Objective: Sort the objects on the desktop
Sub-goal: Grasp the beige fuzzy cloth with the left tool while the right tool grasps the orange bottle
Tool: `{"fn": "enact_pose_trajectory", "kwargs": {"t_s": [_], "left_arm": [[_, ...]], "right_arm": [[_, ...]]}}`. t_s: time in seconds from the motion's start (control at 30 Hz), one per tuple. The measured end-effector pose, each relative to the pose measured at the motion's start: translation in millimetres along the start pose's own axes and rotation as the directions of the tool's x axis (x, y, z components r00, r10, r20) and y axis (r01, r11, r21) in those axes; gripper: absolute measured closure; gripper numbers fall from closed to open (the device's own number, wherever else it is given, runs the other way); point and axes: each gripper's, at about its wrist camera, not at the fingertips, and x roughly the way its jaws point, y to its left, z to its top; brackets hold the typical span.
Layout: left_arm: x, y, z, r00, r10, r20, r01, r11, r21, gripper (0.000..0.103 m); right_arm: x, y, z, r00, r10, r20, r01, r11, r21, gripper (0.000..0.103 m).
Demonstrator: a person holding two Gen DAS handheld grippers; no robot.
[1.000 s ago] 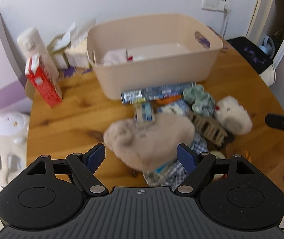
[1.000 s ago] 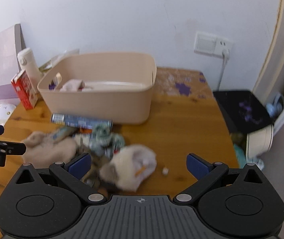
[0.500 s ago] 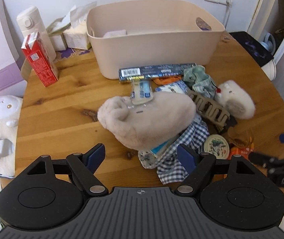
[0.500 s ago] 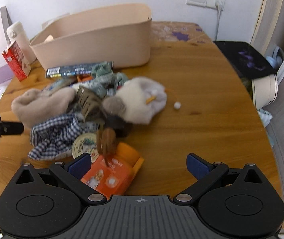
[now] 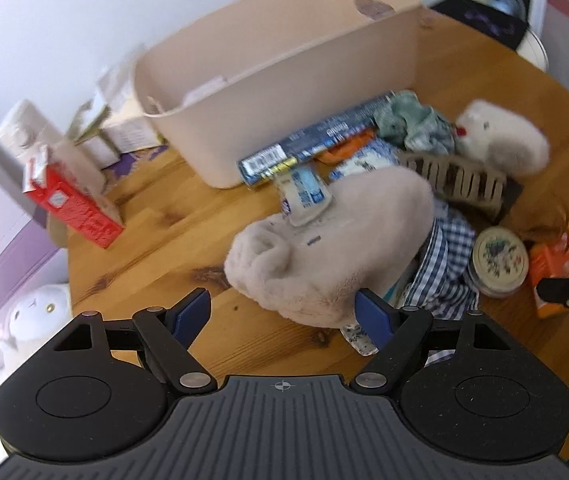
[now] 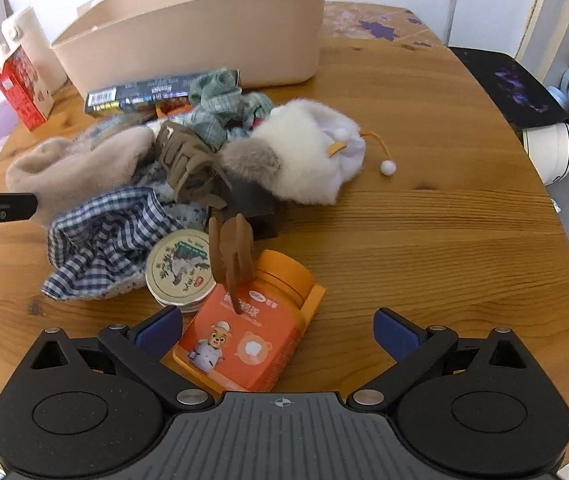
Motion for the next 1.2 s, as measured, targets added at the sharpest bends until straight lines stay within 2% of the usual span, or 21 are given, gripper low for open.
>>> {"fn": "enact_pose_trajectory", "kwargs": {"t_s": [0.13,0.37,0.57,0.63,0.8,0.87,0.9,0.93,1.03,1.1,1.13,1.2], "left_arm": [[15,-3,3,1.000,0.004,0.006,-0.004,0.998,0.070,0.022],[35,-7,14,0.999,-0.022,0.042,0.016,0.990,0.137,0.021],[50,-1,20,0.996,-0.046,0.076,0.035,0.990,0.136,0.012],[55,2,23,0.996,-0.052,0.071,0.043,0.992,0.120,0.009],[65,15,30,0.993,-0.113,0.034,0.112,0.993,0.042,0.009],[67,20,31,0.988,-0.152,0.024,0.152,0.988,0.013,0.025],[67,22,31,0.982,-0.189,0.023,0.189,0.982,-0.005,0.045],[67,24,32,0.975,-0.220,0.017,0.221,0.975,-0.025,0.058],[66,22,34,0.973,-0.231,0.006,0.231,0.972,-0.042,0.073],[65,19,34,0.973,-0.231,-0.001,0.230,0.972,-0.050,0.078],[63,17,34,0.973,-0.229,-0.004,0.229,0.972,-0.054,0.079],[60,15,32,0.973,-0.230,-0.008,0.229,0.971,-0.068,0.082]], "right_arm": [[8,-1,-3,0.999,-0.025,-0.030,0.026,1.000,0.012,0.000],[14,-12,-3,0.999,-0.047,-0.022,0.047,0.999,0.023,0.000],[16,-20,-3,0.999,-0.041,-0.008,0.041,0.998,0.048,0.006],[16,-21,-2,0.999,-0.040,-0.001,0.040,0.998,0.042,0.006],[16,-24,1,0.999,-0.033,0.015,0.033,0.999,0.037,0.008],[16,-24,1,0.999,-0.035,0.020,0.034,0.999,0.032,0.013],[15,-24,1,0.999,-0.035,0.026,0.035,0.999,0.025,0.015],[13,-23,0,0.999,-0.035,0.032,0.034,0.999,0.018,0.021],[11,-24,0,0.999,-0.036,0.040,0.036,0.999,-0.001,0.039],[9,-26,0,0.998,-0.030,0.047,0.030,1.000,-0.005,0.050],[8,-28,1,0.998,-0.030,0.046,0.031,1.000,-0.002,0.053],[8,-33,1,0.999,-0.023,0.041,0.023,1.000,0.013,0.053]]}}
